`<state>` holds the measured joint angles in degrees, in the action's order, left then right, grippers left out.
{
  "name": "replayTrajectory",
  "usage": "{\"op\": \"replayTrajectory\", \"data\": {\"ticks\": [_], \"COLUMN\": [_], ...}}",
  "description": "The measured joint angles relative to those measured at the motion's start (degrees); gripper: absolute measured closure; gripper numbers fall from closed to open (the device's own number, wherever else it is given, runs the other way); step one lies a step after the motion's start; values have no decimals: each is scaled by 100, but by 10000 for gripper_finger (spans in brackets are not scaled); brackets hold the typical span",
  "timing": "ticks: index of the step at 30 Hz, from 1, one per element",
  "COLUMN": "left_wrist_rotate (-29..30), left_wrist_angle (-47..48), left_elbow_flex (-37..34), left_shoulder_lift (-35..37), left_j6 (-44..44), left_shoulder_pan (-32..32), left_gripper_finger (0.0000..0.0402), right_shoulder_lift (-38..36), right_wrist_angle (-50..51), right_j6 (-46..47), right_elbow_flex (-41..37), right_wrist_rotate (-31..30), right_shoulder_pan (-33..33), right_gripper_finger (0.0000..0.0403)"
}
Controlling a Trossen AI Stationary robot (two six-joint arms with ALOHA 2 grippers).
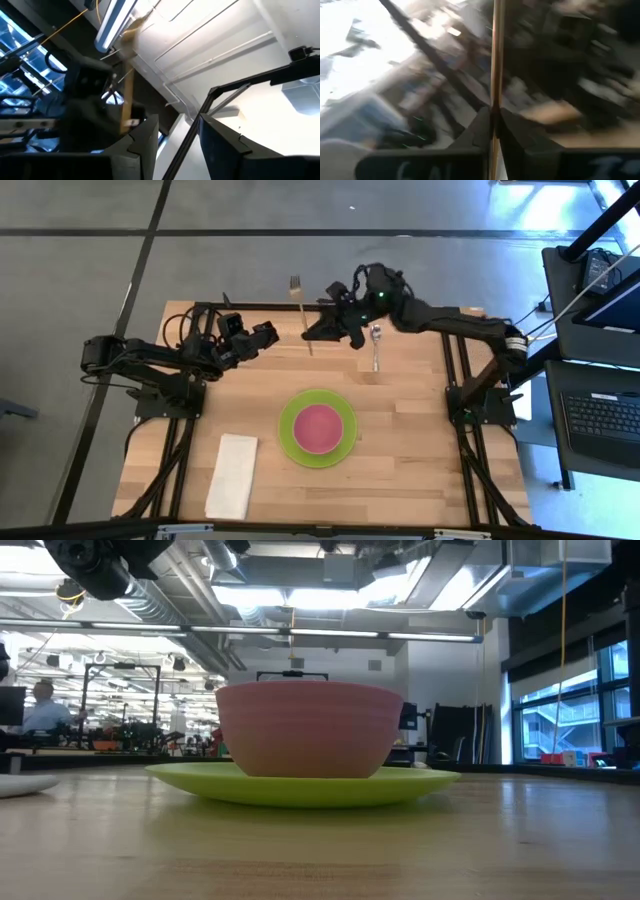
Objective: Set table place
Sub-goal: Put the gold fork to the right side of the green plate
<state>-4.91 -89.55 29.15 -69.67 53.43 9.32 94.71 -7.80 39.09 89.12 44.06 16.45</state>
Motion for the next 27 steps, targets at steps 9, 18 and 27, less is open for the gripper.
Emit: {"op": "replayTrajectory", "data": {"ticks": [9,18,27], "left_wrist_rotate": [108,123,278], "left_wrist_angle": [-20,-14,32], "left_elbow_flex": [-5,-5,-5], "left_shoulder_lift": [228,426,424], "left_j6": [6,1,-2], "left_shoulder_pan": [0,-32,-24], "left_gripper_finger": [269,269,269], "right_shoulder_lift": [-1583,-3664,-5123], "right_wrist_angle": [3836,3770,1670], "right_j6": [-1621,-4,2265], "right_elbow_flex": [-175,-2192,-5503], "right_wrist_rotate": [-1565,-2879,-4088], "right_shoulder_pan": [-14,-297,-1086], "right_gripper_finger": [379,379,379]}}
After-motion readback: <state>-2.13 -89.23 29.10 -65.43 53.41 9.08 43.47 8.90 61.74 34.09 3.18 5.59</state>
